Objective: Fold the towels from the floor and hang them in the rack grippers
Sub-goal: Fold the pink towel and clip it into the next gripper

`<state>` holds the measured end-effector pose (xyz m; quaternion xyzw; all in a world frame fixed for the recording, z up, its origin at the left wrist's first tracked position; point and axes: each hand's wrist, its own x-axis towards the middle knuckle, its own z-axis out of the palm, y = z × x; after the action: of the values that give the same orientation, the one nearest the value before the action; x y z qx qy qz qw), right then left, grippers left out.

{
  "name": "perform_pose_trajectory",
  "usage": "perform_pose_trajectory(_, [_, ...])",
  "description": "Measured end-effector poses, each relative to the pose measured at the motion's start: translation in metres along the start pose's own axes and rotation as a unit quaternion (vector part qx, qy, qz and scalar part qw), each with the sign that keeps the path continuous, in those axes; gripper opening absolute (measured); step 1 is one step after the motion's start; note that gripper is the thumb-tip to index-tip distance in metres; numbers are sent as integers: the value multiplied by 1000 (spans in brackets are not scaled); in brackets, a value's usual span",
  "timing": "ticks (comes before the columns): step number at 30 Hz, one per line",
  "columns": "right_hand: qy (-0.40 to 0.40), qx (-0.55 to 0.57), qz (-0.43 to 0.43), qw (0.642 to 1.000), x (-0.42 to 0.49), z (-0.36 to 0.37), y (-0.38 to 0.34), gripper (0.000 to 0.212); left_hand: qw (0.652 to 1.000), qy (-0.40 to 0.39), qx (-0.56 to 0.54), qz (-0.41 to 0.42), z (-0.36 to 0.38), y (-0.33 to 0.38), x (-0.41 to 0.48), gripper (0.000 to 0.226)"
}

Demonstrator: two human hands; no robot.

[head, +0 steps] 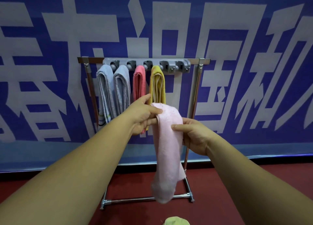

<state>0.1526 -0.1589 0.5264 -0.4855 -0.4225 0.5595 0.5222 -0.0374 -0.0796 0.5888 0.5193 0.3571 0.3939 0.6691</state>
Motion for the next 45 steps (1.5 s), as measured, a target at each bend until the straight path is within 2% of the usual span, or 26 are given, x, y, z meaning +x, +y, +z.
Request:
perform_pose_trajectory(6, [58, 13, -1, 998, 5, 0, -20, 23, 997, 35, -65, -21, -2, 2, 0, 79])
perform_pose_trajectory(11, [48, -13, 9, 999, 12, 0, -35, 28, 994, 63, -78, -35, -1, 3, -2, 72])
perform_pose_trajectory(16, [53, -161, 10, 985, 14, -2, -38, 24, 995, 68, -63, -20, -2, 8, -4, 67])
perform_pose_trajectory(19, [77, -190, -8, 979, 15, 2, -36, 26, 995, 66, -67, -10, -1, 12, -6, 66])
perform_pose_trajectory(21, [89, -167, -31, 982, 16, 2, -38, 27, 994, 69, -78, -7, 1, 14, -6, 65])
perform_pose_trajectory(22, [81, -128, -34, 988, 16, 1, -39, 29, 993, 73, -89, -5, 2, 15, -6, 64])
perform_pose_trajectory(24, [11, -77, -9, 997, 8, 1, -39, 36, 991, 82, -103, 1, 5, 19, -6, 60])
perform_pose_trajectory(26, [-80, -96, 26, 992, -1, 2, -30, 42, 991, 87, -105, 9, 8, 23, -7, 59])
perform_pose_trajectory(28, [-116, -108, 34, 987, -2, 1, -17, 45, 991, 87, -101, 14, 10, 28, -9, 59])
perform_pose_trajectory(33, [-101, -33, 20, 994, -1, 3, -1, 49, 993, 74, -82, 32, 15, 34, -14, 62])
perform_pose_trajectory(38, [-69, -20, 12, 997, 0, 5, -1, 46, 998, 34, -41, 41, 17, 30, -15, 87])
perform_pose_trajectory(42, [-39, -31, 28, 998, 0, -3, 1, 48, 997, 42, -17, 55, 18, 27, -15, 95])
perform_pose_trajectory(45, [-31, -73, 51, 996, -6, -11, -1, 39, 997, 50, -29, 50, 19, 28, -14, 90])
